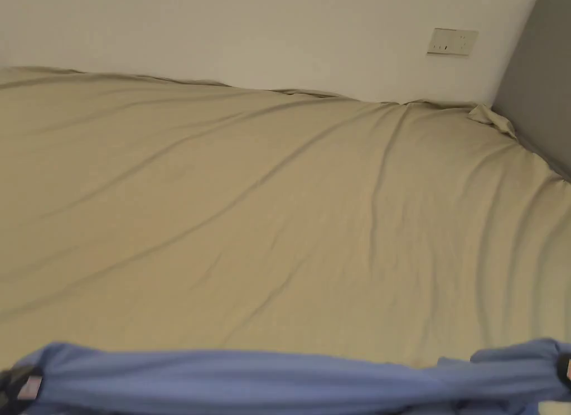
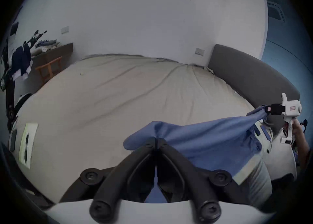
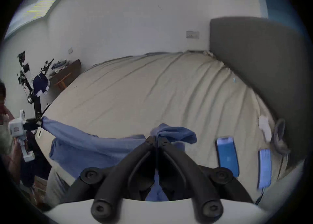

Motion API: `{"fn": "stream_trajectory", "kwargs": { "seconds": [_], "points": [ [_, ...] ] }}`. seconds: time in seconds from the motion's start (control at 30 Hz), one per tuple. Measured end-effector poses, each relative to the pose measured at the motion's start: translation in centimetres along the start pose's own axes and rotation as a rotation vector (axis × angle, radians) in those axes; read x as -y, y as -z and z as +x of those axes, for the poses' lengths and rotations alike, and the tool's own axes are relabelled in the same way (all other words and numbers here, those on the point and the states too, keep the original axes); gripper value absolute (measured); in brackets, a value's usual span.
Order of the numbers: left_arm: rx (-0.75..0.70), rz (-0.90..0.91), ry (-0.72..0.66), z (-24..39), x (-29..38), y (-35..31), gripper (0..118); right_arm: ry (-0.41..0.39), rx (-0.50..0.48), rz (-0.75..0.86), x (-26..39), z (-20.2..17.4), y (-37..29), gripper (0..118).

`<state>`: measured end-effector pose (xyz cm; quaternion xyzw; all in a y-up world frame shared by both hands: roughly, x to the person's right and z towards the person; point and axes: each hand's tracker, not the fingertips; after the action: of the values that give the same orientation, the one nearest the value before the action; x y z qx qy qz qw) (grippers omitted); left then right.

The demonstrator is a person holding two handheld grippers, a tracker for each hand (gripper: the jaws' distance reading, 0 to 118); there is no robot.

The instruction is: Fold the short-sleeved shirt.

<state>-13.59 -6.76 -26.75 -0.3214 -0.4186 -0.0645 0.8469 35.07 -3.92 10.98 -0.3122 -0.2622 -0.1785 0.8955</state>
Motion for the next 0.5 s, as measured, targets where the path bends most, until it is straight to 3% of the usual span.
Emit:
{"fn": "stream_trajectory", "kwargs": {
  "seconds": [0.23,0.37,0.47,0.5],
  "points": [
    [-0.029,-0.139,-0.151,-1.4,10.0,0.1,0,0.089,0.048,-0.150,9.4,0.5,0.6,4],
    [-0.044,-0.154,-0.159,-2.1,12.7,1.3,0,0.122,0.089,-0.200,11.8,0.7,1.4,4],
    [-0.030,-0.123,-0.178,-2.0,13.0,1.2,1,0.095,0.114,-0.214,12.2,0.7,1.7,4],
    [-0.030,-0.119,-0.188,-1.9,12.8,1.2,6,0.098,0.099,-0.203,12.0,0.8,1.5,4]
  ]
}}
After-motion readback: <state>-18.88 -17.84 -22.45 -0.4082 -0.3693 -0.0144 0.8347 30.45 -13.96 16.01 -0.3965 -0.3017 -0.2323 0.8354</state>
